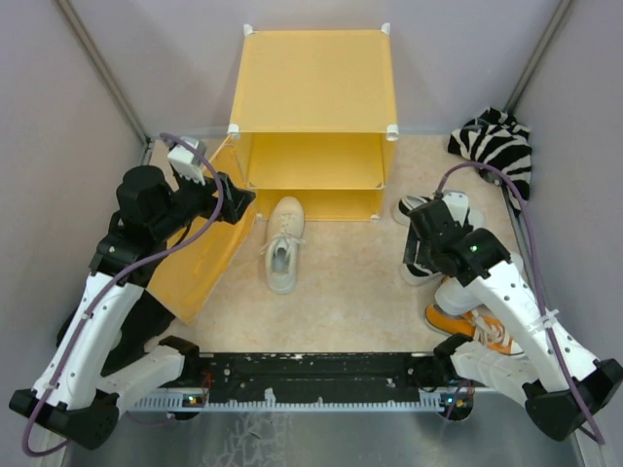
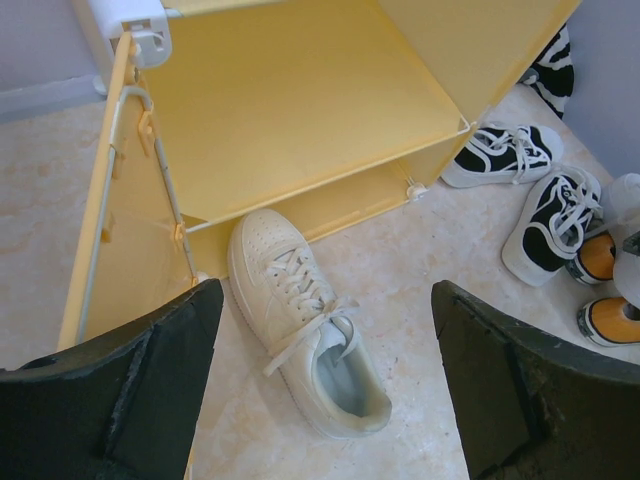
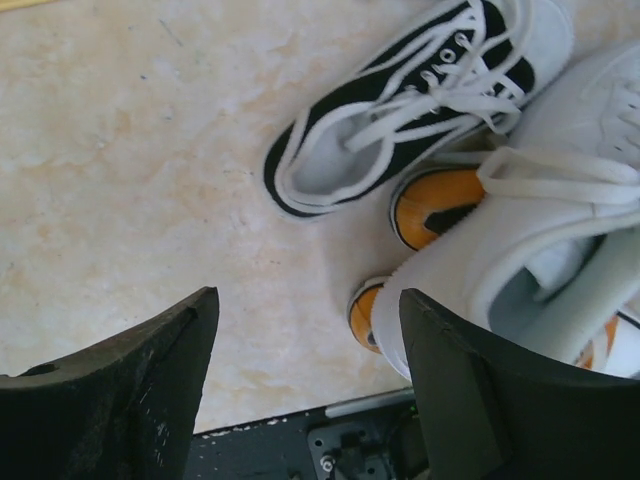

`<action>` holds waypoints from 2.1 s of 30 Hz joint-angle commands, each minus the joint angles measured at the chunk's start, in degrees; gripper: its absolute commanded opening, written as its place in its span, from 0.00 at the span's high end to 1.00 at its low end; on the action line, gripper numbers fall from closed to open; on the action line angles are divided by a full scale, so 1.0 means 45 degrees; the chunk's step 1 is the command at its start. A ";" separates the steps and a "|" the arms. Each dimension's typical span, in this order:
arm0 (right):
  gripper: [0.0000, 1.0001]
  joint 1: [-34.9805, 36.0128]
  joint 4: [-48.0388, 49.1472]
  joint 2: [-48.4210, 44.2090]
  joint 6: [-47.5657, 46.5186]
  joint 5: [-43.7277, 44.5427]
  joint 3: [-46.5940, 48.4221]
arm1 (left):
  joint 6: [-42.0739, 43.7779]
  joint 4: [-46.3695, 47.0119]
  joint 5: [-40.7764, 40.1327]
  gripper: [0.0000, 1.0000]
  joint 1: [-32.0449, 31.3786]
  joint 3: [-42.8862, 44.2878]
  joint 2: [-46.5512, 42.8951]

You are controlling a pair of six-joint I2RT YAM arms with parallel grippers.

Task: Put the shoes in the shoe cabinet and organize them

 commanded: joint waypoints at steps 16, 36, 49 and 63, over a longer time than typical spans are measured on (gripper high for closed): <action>0.27 -0.0674 -0.3971 0.0329 0.1516 0.2579 0.1490 | 0.0375 0.1153 0.1059 0.08 -0.0059 -0.0085 0.0180; 0.93 -0.1293 -0.1396 -0.0724 0.0229 0.0605 -0.1187 | 0.0254 0.1060 0.0772 0.08 -0.0033 -0.0142 -0.0026; 1.00 0.1745 -0.1371 0.0850 -0.1235 -0.1378 0.2822 | 0.0232 0.0689 0.0539 0.08 -0.0044 0.0175 -0.0221; 1.00 0.4625 0.6322 0.3001 -0.3941 -0.4244 0.1078 | 0.0177 0.0553 0.0383 0.08 -0.0046 0.0498 -0.0315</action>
